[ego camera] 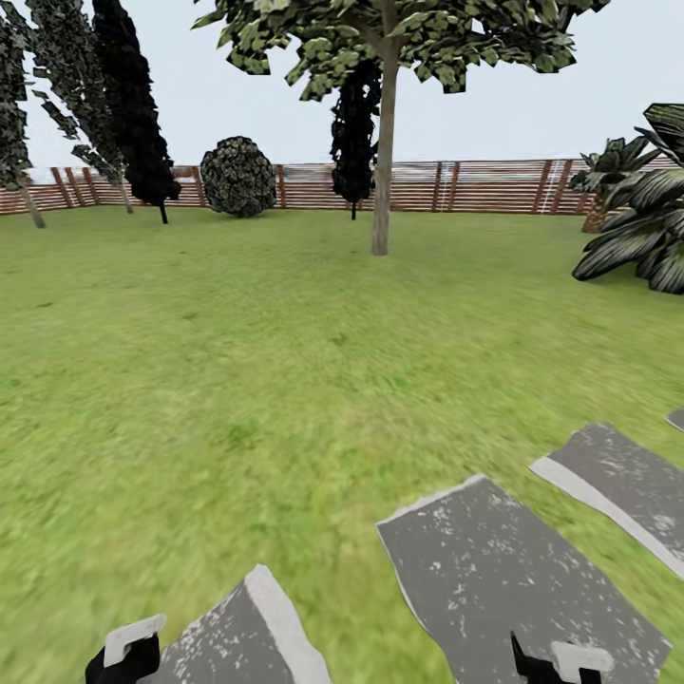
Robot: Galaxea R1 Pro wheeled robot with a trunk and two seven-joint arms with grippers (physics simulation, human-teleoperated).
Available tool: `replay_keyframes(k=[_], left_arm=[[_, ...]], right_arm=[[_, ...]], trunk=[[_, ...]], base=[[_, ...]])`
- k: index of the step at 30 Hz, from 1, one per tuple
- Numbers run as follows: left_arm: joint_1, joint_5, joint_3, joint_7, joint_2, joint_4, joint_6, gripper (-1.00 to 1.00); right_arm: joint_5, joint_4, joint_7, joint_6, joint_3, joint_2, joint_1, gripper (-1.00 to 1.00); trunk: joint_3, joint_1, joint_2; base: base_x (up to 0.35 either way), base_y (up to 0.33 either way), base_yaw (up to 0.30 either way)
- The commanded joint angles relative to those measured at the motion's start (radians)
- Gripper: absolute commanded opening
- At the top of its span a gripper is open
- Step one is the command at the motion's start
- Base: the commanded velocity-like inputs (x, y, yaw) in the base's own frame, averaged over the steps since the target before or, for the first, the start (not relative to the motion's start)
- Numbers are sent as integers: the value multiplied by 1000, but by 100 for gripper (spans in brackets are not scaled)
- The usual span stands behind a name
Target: In the garden, pick up the pesticide atomizer on the floor and spray pesticide onto both trees until each tree trunk is fully covered.
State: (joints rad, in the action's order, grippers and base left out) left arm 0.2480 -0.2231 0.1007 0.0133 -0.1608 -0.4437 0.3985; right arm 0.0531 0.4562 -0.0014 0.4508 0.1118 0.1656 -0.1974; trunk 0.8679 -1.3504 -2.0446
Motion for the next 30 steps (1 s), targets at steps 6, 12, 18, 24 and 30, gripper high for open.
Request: replay_keyframes(k=[6, 12, 18, 24, 30], left_arm=[[0, -4, -1, 2, 0, 0, 2, -100], [0, -4, -1, 2, 0, 0, 2, -100], [0, -4, -2, 2, 0, 0, 2, -100], [0, -4, -2, 2, 0, 0, 2, -100], [0, -5, -2, 2, 0, 0, 2, -100]], right_arm=[[5, -1, 0, 4, -1, 0, -1, 100], [5, -1, 0, 3, -1, 0, -1, 100], [5, -1, 0, 3, -1, 0, -1, 100], [5, -1, 0, 3, -1, 0, -1, 100], [5, -1, 0, 3, -1, 0, -1, 100]], trunk=[[1, 0, 0], [1, 0, 0], [1, 0, 0], [1, 0, 0], [1, 0, 0]], base=[[338, 0, 0], [338, 0, 0], [338, 0, 0], [338, 0, 0], [338, 0, 0]])
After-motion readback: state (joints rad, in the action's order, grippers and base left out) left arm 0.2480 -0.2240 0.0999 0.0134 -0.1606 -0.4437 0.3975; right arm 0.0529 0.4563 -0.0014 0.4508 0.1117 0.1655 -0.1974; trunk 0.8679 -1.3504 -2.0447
